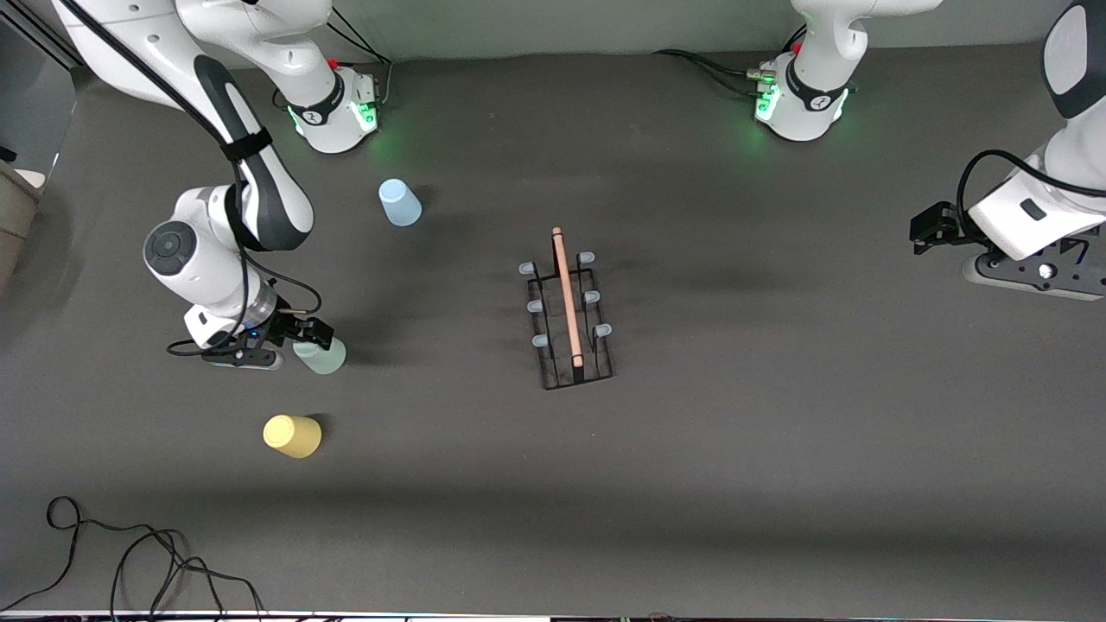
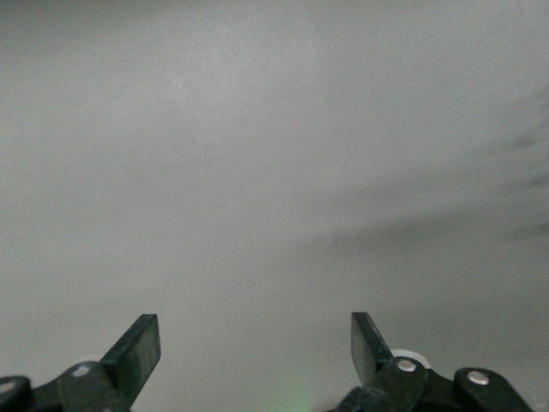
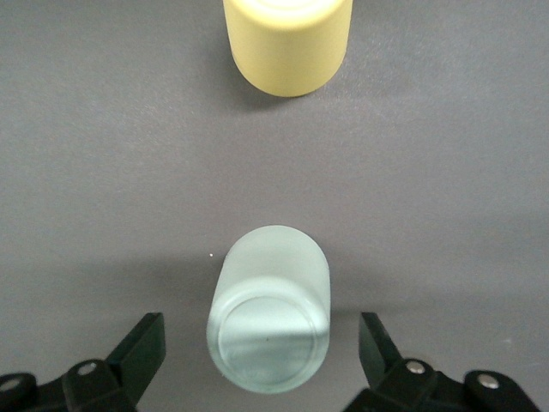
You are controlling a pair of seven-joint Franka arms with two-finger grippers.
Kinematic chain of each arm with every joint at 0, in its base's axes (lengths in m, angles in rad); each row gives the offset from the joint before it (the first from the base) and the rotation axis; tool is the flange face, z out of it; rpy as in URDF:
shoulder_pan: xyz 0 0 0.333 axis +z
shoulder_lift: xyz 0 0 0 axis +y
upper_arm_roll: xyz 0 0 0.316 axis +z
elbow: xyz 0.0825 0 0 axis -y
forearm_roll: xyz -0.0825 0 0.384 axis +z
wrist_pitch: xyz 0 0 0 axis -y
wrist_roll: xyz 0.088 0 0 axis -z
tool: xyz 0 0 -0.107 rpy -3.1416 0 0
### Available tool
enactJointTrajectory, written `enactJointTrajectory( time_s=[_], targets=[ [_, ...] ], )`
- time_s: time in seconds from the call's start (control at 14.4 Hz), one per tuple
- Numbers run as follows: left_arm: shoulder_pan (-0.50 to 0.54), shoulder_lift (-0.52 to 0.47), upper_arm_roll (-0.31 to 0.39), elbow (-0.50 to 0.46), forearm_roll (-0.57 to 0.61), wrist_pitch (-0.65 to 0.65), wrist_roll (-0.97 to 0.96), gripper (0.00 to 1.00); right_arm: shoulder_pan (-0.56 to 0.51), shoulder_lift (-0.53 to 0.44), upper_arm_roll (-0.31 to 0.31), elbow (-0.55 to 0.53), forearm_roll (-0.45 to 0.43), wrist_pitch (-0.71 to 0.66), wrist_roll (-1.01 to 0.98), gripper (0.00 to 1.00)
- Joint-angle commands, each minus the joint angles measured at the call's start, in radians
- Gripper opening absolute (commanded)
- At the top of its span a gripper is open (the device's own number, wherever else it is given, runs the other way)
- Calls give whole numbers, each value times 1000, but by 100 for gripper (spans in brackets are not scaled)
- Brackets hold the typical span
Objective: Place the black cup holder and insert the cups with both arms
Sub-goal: 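Lower the right gripper over the pale green cup and grasp it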
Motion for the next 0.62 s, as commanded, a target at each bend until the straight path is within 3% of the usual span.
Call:
enactJointTrajectory(
  time_s=[0.0, 0.07, 0.28, 0.35, 0.55],
  targets=[
    [40, -16, -11, 24, -10, -44, -3, 99, -2, 36, -2, 11, 6, 17, -6, 100],
    [40, -14, -6, 36, -26, -51, -2, 99, -2, 44, 0, 11, 6, 19, -6, 93],
    [44, -13, -6, 33, -28, -65, 8, 99, 0, 50, -2, 13, 6, 17, -5, 29],
    [46, -2, -6, 35, -28, -67, 8, 99, -2, 50, -2, 14, 6, 16, -6, 20],
    [46, 1, -4, 35, -28, -62, 8, 99, -2, 1, -2, 31, 6, -10, -5, 20]
  ],
)
